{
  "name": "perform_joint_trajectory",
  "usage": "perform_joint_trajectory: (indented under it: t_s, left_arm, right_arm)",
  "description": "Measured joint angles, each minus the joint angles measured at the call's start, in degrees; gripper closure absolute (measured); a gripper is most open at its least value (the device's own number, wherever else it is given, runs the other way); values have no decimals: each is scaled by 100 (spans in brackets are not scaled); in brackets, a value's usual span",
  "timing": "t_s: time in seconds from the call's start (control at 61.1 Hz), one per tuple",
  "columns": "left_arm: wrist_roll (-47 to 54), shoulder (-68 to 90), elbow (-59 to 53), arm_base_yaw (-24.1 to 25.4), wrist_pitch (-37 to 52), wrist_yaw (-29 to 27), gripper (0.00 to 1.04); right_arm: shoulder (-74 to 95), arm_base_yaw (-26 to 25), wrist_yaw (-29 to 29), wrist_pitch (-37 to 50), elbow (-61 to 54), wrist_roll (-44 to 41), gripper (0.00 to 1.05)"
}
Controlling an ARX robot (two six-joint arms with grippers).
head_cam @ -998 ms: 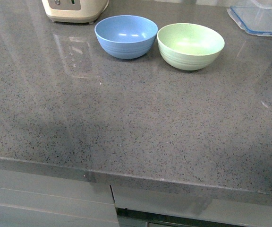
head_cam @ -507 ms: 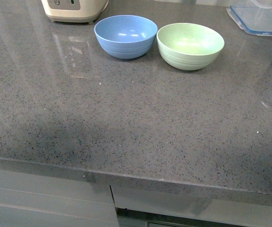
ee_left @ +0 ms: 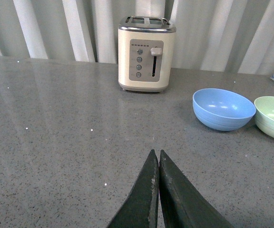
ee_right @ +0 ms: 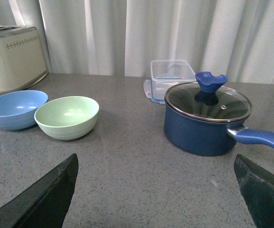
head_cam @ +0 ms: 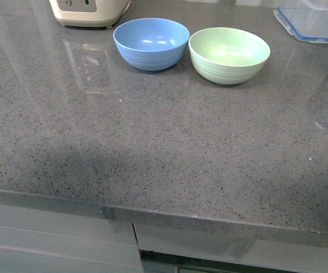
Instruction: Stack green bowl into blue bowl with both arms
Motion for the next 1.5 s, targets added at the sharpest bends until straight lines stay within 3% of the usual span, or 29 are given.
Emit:
perform_joint_trajectory:
  t_s: [0.72,0.801,1.128,1.341,1.423,1.504]
  left_arm:
    - [0,-1786,0,0,-1746,0,101]
    - [0,-2496,0,0,-2658,0,101]
    - [0,-2752,0,0,-2750,-2,101]
    - [0,-2752,0,0,-2752,-4,53]
    - [0,-2752,0,0,-2752,-4,38]
    - [2,-2756,0,-2,-2752,9,24]
  right_arm:
    - [0,0,0,0,0,0,10]
    - [0,0,0,0,0,0,10]
    - [0,0,-2,0,0,0,10]
    - [11,-4,-37,-13,2,4,10]
    - [927,-157,-1220,-1331,645,144,10]
    - [2332,225,-1473,-1668,1322,256,10]
